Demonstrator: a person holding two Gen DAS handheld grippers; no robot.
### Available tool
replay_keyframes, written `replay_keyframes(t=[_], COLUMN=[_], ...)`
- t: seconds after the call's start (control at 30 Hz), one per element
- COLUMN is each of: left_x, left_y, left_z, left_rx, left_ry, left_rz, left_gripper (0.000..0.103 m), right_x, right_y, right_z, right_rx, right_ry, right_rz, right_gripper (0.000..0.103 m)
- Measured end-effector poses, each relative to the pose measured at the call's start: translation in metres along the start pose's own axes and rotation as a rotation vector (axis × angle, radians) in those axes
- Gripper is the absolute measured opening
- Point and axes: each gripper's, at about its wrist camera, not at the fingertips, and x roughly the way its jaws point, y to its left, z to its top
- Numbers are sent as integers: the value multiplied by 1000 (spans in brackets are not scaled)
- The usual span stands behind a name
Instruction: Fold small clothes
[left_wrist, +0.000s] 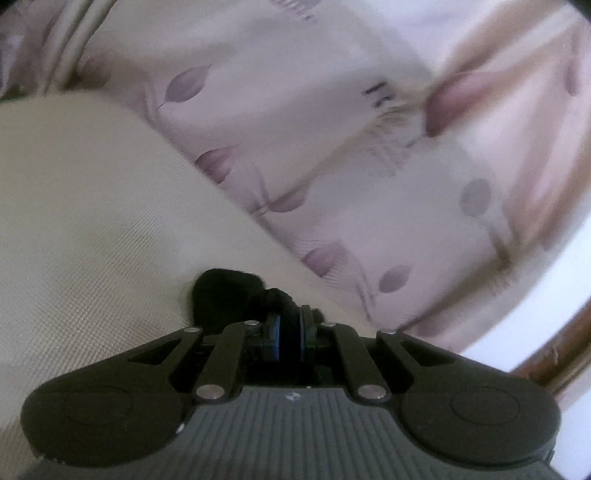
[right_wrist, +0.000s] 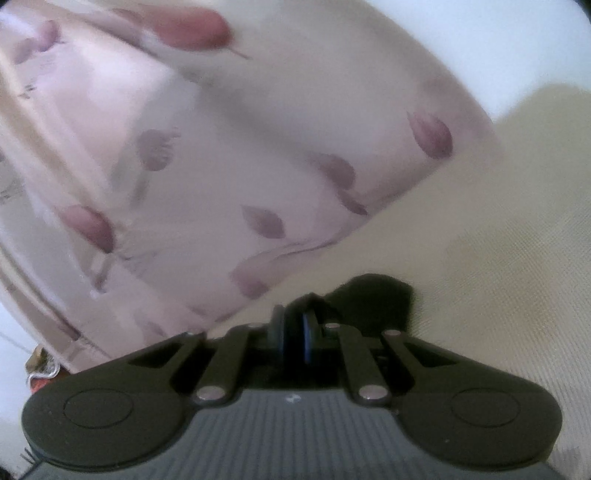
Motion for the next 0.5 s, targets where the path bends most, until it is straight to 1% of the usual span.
replay_keyframes(t=[0.13, 0.2, 0.27, 0.3, 0.33, 0.37, 0.4, 0.43, 0.47, 0.5], left_x=[25, 34, 40, 42, 44, 46, 46, 49, 47, 42], left_y=[9, 11, 14, 15, 17, 18, 19, 19, 20, 21], left_z=[-2, -3, -4, -4, -3, -4, -3, -3, -2, -2], left_rx=[13, 31, 38, 36, 31, 29, 30, 25, 8, -7], left_ry=[18, 24, 20, 19, 13, 4, -4, -10, -26, -54], left_rz=[38, 54, 65, 67, 69, 69, 72, 76, 74, 67], left_gripper=[11, 11, 12, 17, 21, 27, 36, 54, 65, 82], right_x=[30, 42, 49, 51, 52, 51, 49, 46, 40, 35], right_y=[-22, -32, -36, -40, -45, -51, -54, -55, -57, -58], right_z=[0, -1, -2, -2, -1, -2, -1, -1, -1, 0], right_rx=[43, 73, 79, 97, 131, 169, 189, 196, 205, 218], right_ry=[20, 32, 23, 13, -2, -25, -49, -78, -115, -139], right_rz=[-46, -46, -62, -64, -45, -15, -5, -6, -1, 9], right_gripper=[10, 11, 11, 11, 11, 12, 13, 14, 15, 15])
